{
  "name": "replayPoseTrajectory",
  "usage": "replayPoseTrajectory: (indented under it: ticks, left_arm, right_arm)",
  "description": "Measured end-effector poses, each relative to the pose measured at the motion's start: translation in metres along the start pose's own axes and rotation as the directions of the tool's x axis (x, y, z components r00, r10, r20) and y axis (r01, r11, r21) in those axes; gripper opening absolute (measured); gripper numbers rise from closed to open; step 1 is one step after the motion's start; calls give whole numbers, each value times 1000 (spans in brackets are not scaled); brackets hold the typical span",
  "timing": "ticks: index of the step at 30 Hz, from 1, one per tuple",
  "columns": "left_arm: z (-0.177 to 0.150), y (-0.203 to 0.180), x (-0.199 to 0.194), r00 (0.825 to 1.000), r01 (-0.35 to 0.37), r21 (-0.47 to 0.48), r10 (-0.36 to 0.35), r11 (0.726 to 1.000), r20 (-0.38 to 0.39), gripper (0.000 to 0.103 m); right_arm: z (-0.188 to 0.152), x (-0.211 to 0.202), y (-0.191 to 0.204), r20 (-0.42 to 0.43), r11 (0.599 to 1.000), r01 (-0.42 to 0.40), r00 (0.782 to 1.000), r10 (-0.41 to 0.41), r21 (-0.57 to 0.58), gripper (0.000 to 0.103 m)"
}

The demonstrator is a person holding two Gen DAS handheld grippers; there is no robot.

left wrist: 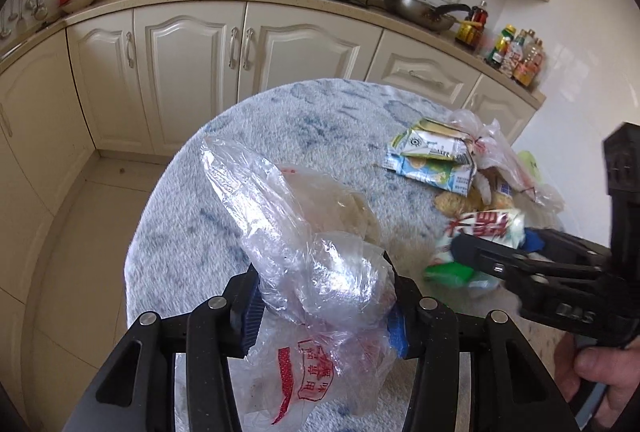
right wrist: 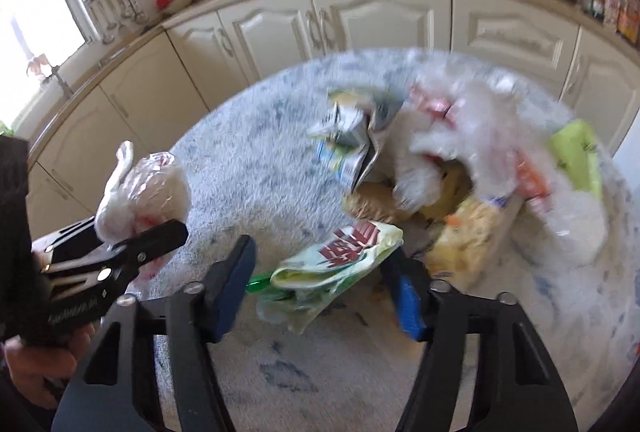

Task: Collect trash
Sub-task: 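Grasp a clear plastic bag with the left tool while the right tool grasps a green-and-white wrapper, then carry both items to the blue bin and open both tools over it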

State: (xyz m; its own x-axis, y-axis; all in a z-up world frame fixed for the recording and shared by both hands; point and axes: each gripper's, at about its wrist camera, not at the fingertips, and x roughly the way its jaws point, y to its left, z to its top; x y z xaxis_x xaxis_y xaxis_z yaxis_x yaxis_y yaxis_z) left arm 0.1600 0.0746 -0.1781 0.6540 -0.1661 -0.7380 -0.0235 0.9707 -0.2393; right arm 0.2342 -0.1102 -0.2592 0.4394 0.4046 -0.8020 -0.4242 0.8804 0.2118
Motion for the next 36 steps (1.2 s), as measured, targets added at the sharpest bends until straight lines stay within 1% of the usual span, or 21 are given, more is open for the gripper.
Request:
replayPoseTrajectory:
  ticks: [1, 2, 5, 7, 9, 12, 14, 16, 18, 19, 21, 23, 25, 27, 29, 31, 34, 36]
  left_arm:
    - [0, -1, 0, 1000, 4, -1, -4, 1000, 4, 46]
    - [-9, -2, -12, 1000, 5, 0, -5, 1000, 6, 46]
    - [-16, -2, -20, 1000, 9, 3, -9, 1000, 8, 46]
    - [-18, -2, -23, 1000, 9, 2, -9, 1000, 9, 46]
    - [-22, -1, -29, 1000, 16, -4, -16, 1000, 19, 46]
    - [-22, 2, -36, 998, 54, -22, -53, 998, 35, 46]
    - [-24, 2, -40, 998, 38, -14, -38, 999, 41, 46]
    - [-25, 0, -45, 998, 43, -6, -43, 999, 51, 46]
    - [-29, -5, -49, 998, 23, 18, -24, 1000, 63, 46]
    - [-31, -12, -52, 997, -9, 53, 5, 999, 81, 46]
    - [-39, -27, -55, 993, -49, 115, 36, 992, 112, 46]
    - [-48, -41, -55, 992, -57, 157, 39, 986, 117, 46]
    - [-62, -56, -56, 991, -69, 193, 44, 979, 127, 46]
    - [-78, -65, -58, 987, -100, 216, 70, 971, 144, 46]
    - [-87, -68, -61, 984, -119, 210, 86, 970, 157, 46]
    - [-96, -69, -68, 980, -130, 196, 96, 972, 175, 46]
    - [-101, -67, -71, 982, -108, 166, 80, 980, 171, 46]
    - [-101, -67, -70, 983, -107, 154, 81, 982, 162, 46]
  right_arm:
    - [0, 3, 0, 0, 1000, -5, 1000, 5, 3, 56]
    - [0, 6, 0, 2, 1000, -5, 1000, 5, 13, 56]
    - [1, 14, 0, -5, 1000, -5, 1000, 5, 15, 47]
    - [0, 14, 0, -14, 1000, -27, 1000, 28, 15, 41]
    - [-3, 11, 1, -8, 999, -41, 999, 41, 14, 39]
    - [-11, 1, 5, 15, 998, -64, 998, 64, 8, 33]
    - [-15, -7, 9, 30, 996, -86, 996, 86, -4, 27]
    - [-19, -15, 11, 42, 995, -104, 994, 104, -9, 19]
    - [-25, -23, 8, 51, 992, -123, 991, 123, 3, 15]
    - [-28, -27, 6, 54, 993, -118, 992, 117, 9, 15]
    - [-36, -30, -1, 54, 994, -107, 993, 106, 19, 15]
    - [-41, -33, -5, 50, 992, -123, 991, 122, 26, 16]
    - [-43, -33, -2, 47, 993, -116, 992, 116, -3, 16]
    - [-44, -28, 4, 26, 993, -114, 993, 115, -32, 18]
    - [-46, -23, 7, 15, 992, -124, 992, 124, -35, 18]
    - [-46, -21, 9, 20, 993, -113, 993, 114, -32, 19]
    - [-46, -22, 7, 28, 993, -121, 992, 121, -10, 19]
    - [-47, -33, 4, 58, 993, -120, 991, 119, 8, 19]
